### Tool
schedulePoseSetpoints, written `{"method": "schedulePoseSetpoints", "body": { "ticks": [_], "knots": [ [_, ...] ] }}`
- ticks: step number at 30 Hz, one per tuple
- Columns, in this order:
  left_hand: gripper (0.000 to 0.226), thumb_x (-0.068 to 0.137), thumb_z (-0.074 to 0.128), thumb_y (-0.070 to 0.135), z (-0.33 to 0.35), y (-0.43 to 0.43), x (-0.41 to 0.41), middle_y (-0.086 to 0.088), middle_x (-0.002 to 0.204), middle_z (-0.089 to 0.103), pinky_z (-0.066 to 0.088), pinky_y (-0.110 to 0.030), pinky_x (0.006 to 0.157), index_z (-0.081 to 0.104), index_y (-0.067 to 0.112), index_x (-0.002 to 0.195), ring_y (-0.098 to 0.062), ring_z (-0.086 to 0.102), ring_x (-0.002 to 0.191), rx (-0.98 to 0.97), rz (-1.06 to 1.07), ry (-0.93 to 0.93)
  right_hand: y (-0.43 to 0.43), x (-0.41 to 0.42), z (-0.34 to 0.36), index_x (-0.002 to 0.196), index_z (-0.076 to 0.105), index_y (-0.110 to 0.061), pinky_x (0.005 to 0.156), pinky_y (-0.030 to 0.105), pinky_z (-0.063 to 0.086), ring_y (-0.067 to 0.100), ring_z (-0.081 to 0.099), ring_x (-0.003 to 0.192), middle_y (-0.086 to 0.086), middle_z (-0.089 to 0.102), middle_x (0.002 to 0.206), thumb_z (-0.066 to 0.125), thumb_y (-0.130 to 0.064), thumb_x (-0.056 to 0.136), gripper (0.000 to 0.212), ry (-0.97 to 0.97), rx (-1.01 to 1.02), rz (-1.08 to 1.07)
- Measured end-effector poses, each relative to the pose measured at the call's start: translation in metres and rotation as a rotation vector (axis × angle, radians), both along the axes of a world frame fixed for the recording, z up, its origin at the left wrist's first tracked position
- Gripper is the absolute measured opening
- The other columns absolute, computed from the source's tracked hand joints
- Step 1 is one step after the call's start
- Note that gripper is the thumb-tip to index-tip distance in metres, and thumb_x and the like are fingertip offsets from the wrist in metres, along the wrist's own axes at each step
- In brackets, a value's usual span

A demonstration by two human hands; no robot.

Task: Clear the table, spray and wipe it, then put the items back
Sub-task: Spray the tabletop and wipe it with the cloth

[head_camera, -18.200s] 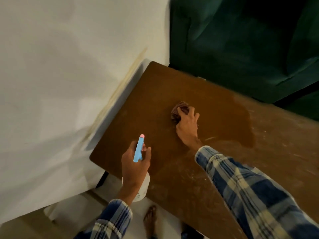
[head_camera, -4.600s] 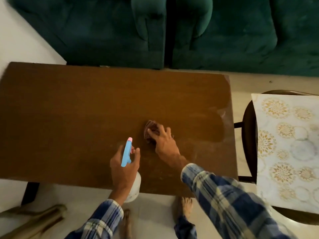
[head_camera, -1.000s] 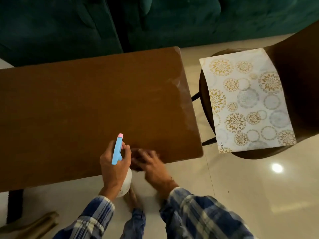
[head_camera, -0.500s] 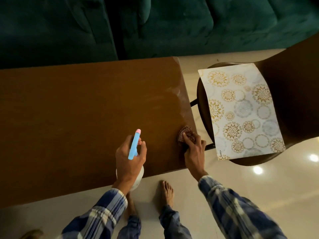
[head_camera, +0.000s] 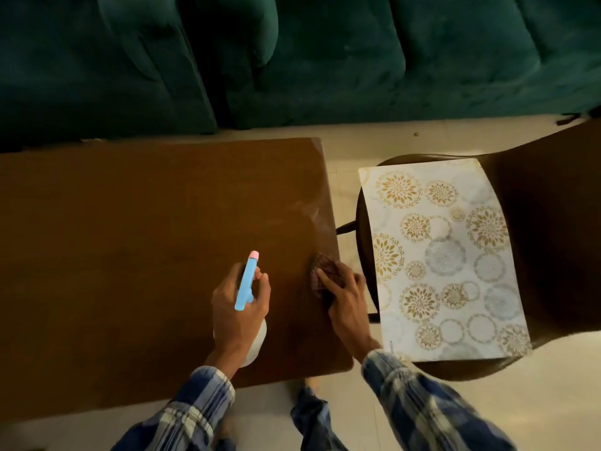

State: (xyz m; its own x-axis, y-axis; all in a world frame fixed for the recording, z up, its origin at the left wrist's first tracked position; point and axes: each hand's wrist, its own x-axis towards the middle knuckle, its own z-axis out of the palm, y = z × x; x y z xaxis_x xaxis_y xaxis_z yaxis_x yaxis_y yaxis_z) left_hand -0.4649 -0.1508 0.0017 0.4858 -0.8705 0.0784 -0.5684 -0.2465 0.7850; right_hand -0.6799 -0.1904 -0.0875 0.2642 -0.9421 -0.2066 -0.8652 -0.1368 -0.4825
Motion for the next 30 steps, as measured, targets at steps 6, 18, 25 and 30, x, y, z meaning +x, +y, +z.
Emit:
{"method": "schedulePoseSetpoints", "body": {
  "ticks": [6, 18, 25, 30],
  "knots": [
    [0.018, 0.086, 0.076, 0.017, -0.002, -0.044, -0.015, 0.012, 0.073, 0.058, 0.054, -0.015, 0.052, 0.065, 0.011, 0.098, -0.003, 0.059, 0.056, 0.028, 0.018, -0.017, -0.001, -0.005, -0.002, 0.150, 0.045, -0.039, 0.101, 0.051, 0.051, 0.039, 0.037, 0.127, 0.008, 0.031, 0.160, 0.056, 0.004, 0.086, 0.078, 0.096, 0.001, 0.171],
    [0.018, 0.087, 0.075, 0.018, 0.000, -0.065, 0.009, 0.013, 0.072, 0.058, 0.053, -0.016, 0.051, 0.062, 0.017, 0.099, -0.013, 0.062, 0.060, 0.021, 0.128, 0.037, -0.102, 0.041, -0.001, 0.148, 0.051, -0.031, 0.101, 0.052, 0.051, 0.039, 0.032, 0.127, 0.009, 0.031, 0.159, 0.052, 0.007, 0.083, 0.076, 0.041, -0.002, 0.104],
    [0.015, 0.088, 0.075, 0.017, -0.004, -0.063, 0.038, 0.012, 0.071, 0.057, 0.050, -0.015, 0.051, 0.063, 0.014, 0.098, -0.007, 0.059, 0.055, 0.039, 0.197, -0.005, -0.130, 0.115, 0.009, 0.150, 0.045, -0.033, 0.106, 0.054, 0.044, 0.038, 0.030, 0.131, 0.008, 0.022, 0.161, 0.051, 0.000, 0.089, 0.070, 0.019, 0.026, 0.136],
    [0.014, 0.088, 0.073, 0.015, 0.005, -0.070, 0.049, 0.013, 0.068, 0.054, 0.048, -0.015, 0.049, 0.061, 0.016, 0.094, -0.012, 0.058, 0.054, 0.016, 0.178, -0.017, -0.080, 0.124, 0.009, 0.154, 0.031, -0.044, 0.117, 0.055, 0.033, 0.039, 0.020, 0.141, 0.003, 0.008, 0.166, 0.056, -0.010, 0.096, 0.072, 0.071, 0.068, 0.631]
  ]
}}
